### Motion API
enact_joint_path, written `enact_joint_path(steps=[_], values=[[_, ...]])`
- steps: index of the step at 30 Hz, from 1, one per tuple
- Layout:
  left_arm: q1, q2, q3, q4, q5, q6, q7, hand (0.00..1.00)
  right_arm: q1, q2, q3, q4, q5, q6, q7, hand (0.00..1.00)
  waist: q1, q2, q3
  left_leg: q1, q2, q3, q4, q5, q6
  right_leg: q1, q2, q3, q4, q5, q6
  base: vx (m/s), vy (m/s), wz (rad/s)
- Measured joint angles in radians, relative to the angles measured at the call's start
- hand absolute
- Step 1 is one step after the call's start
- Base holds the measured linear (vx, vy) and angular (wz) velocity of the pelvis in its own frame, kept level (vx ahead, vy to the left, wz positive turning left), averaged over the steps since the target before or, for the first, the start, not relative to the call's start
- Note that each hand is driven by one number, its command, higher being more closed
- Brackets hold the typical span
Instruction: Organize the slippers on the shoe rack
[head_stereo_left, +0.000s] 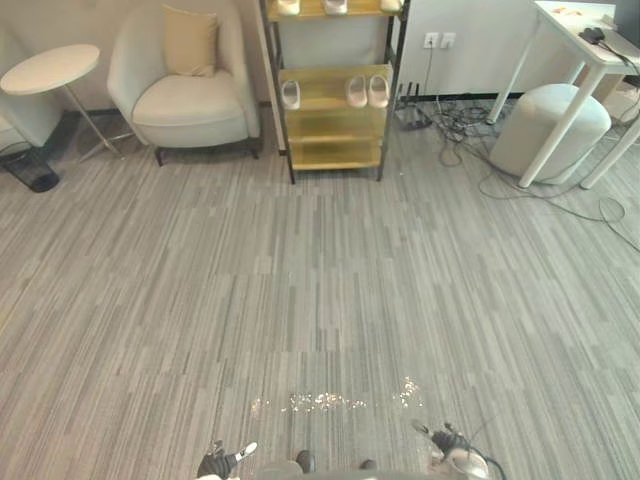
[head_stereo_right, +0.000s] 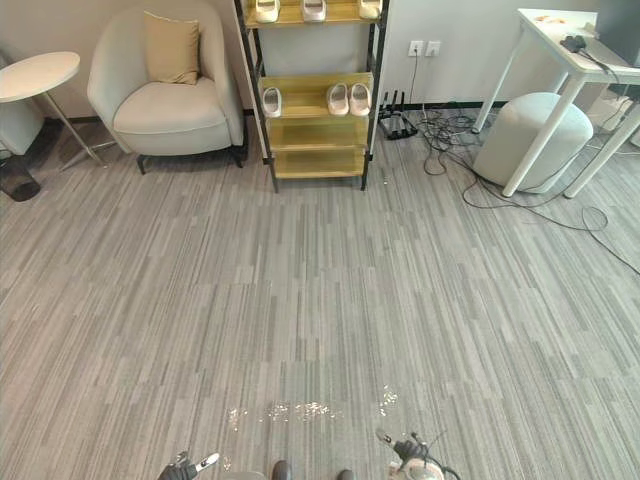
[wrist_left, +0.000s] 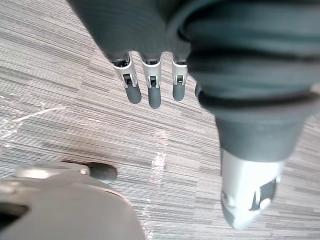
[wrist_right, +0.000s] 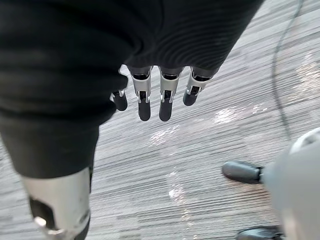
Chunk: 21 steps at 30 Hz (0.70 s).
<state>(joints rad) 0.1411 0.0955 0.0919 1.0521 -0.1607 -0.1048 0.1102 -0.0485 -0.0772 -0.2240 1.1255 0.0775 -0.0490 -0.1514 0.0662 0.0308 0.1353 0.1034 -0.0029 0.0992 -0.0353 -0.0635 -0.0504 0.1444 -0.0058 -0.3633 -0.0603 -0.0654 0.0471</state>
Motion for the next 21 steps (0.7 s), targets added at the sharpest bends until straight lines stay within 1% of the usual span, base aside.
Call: enact_joint_path(steps=[2, 9, 11, 15, 21], values=[[-0.007, 0.0, 0.0, 0.0, 0.0, 0.0, -0.001, 0.0, -0.02, 0.0, 0.0, 0.0, -0.001, -0.001, 0.0, 0.0, 0.003, -0.001, 0.001, 0.003, 0.0, 0.0, -0.005, -0.001, -0.001, 0.001, -0.001, -0.009, 0.001, -0.004, 0.012, 0.03, -0.011, 0.03], [-0.013, -0.002, 0.0, -0.001, 0.001, 0.0, -0.007, 0.0, -0.028, 0.0, 0.0, 0.0, -0.004, 0.0, 0.0, 0.0, 0.012, 0.001, 0.004, 0.007, -0.004, 0.0, -0.015, -0.001, -0.002, 0.001, -0.005, -0.015, 0.001, -0.006, 0.015, 0.01, -0.001, 0.0], [-0.015, -0.003, 0.0, -0.001, 0.001, 0.0, -0.007, 0.0, -0.028, 0.0, 0.0, 0.0, -0.03, 0.0, 0.001, 0.0, 0.016, 0.001, 0.005, 0.009, -0.008, -0.001, -0.014, -0.001, -0.002, 0.005, -0.009, -0.019, 0.002, -0.007, 0.016, 0.0, -0.002, 0.05], [-0.018, -0.002, 0.0, -0.002, 0.002, 0.0, -0.007, 0.0, -0.028, 0.001, 0.0, 0.0, -0.039, 0.0, 0.001, 0.0, 0.017, -0.002, 0.015, 0.026, -0.011, -0.005, -0.014, -0.007, -0.011, 0.025, -0.014, -0.037, 0.005, -0.012, 0.023, -0.01, -0.003, 0.1], [-0.024, 0.0, -0.001, -0.002, 0.002, 0.0, -0.008, 0.0, -0.027, 0.001, 0.0, 0.0, -0.039, 0.001, 0.001, 0.0, 0.023, -0.005, 0.026, 0.031, -0.015, -0.009, -0.014, -0.007, -0.011, 0.031, -0.018, -0.045, 0.007, -0.012, 0.022, -0.01, -0.002, 0.02]])
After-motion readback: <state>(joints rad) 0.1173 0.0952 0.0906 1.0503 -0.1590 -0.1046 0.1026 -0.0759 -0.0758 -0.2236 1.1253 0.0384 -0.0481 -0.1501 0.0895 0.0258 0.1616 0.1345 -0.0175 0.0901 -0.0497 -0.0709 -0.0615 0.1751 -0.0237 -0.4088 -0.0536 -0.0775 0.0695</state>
